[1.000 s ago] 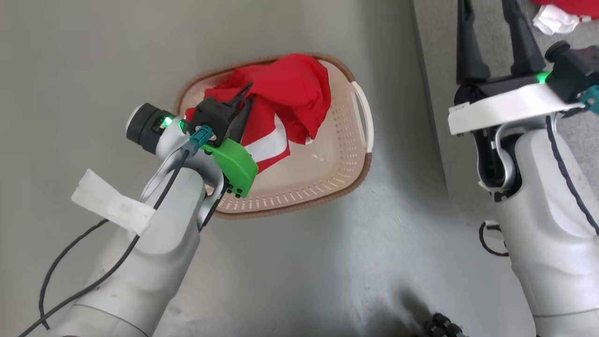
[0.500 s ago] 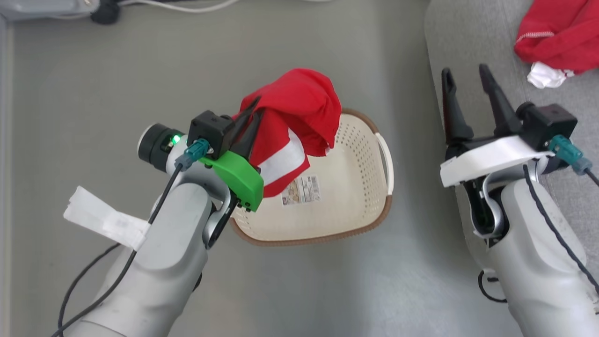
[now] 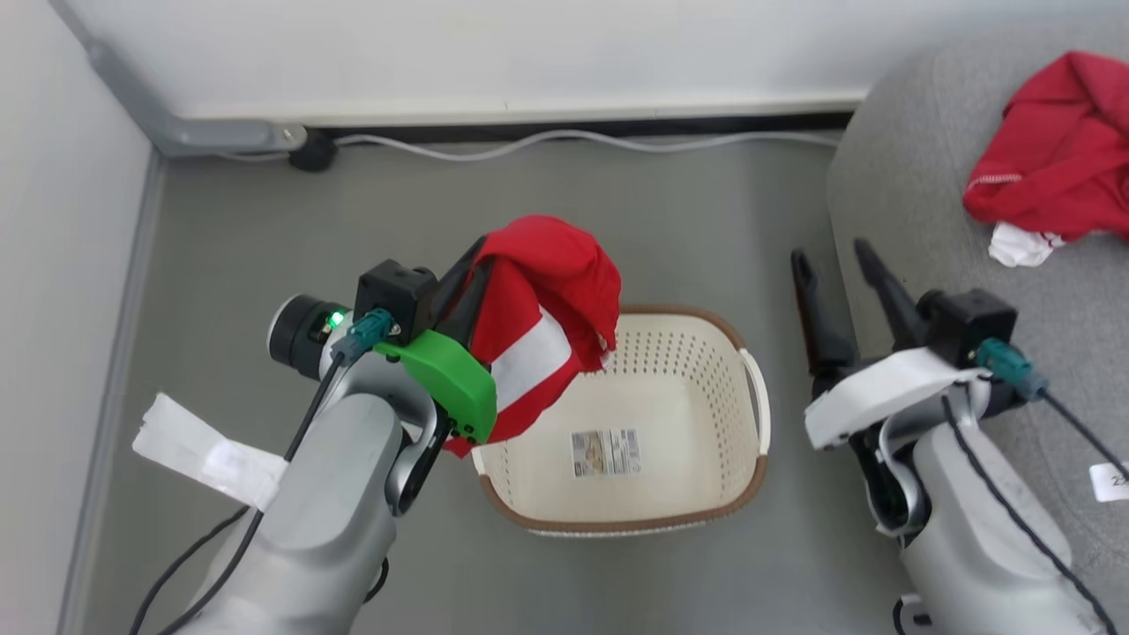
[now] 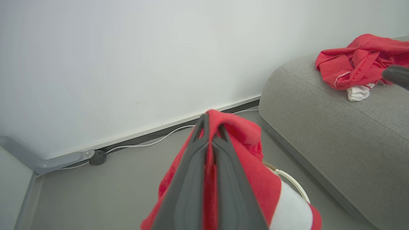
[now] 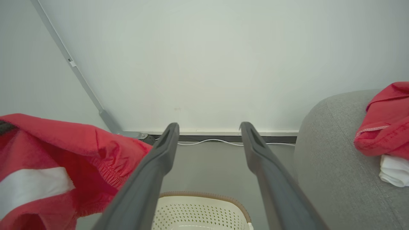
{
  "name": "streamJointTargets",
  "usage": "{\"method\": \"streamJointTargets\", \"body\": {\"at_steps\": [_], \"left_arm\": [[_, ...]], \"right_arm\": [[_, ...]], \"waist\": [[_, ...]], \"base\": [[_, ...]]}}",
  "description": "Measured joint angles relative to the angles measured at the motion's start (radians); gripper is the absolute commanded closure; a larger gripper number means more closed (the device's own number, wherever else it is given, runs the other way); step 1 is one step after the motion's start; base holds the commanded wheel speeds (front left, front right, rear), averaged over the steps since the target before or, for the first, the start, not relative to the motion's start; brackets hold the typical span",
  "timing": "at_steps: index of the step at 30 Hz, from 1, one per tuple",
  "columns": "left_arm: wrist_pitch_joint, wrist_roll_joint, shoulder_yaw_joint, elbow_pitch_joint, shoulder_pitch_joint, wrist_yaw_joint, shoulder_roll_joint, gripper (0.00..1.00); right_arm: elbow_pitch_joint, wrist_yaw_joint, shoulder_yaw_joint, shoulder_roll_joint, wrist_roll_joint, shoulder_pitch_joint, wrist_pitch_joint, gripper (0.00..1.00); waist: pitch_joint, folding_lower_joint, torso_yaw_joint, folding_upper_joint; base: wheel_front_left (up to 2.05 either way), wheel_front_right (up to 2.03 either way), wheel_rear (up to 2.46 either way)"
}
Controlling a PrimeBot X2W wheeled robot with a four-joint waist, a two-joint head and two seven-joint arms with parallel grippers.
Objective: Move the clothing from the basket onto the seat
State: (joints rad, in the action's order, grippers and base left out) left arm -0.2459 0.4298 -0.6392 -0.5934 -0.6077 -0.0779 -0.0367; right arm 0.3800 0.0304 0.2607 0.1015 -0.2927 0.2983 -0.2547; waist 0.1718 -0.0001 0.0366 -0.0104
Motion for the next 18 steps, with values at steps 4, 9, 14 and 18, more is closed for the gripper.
{"method": "streamJointTargets", "body": {"at_steps": [4,9,14,18], "left_arm": [[0.015,0.006,-0.001,-0.007,0.021,0.000,0.000,1.00],[0.044,0.012,-0.004,0.003,0.040,0.009,0.000,1.00],[0.062,0.037,-0.020,0.046,0.044,0.011,0.000,1.00],[0.079,0.043,-0.042,0.085,0.045,0.012,0.000,1.00]], "right_arm": [[0.033,0.020,0.038,-0.010,0.003,-0.025,0.000,0.00],[0.061,0.040,0.099,-0.022,0.005,-0.042,0.017,0.00],[0.073,0.052,0.147,-0.027,0.021,-0.040,0.036,0.00],[0.090,0.058,0.196,-0.034,0.035,-0.035,0.055,0.00]], "waist": [[-0.058,0.0000,0.017,0.0000],[-0.128,0.0000,0.034,0.0000],[-0.181,0.0000,0.046,0.0000],[-0.205,0.0000,0.055,0.0000]], "base": [[0.00,0.00,0.00],[0.00,0.00,0.00],[0.00,0.00,0.00],[0.00,0.00,0.00]]}}
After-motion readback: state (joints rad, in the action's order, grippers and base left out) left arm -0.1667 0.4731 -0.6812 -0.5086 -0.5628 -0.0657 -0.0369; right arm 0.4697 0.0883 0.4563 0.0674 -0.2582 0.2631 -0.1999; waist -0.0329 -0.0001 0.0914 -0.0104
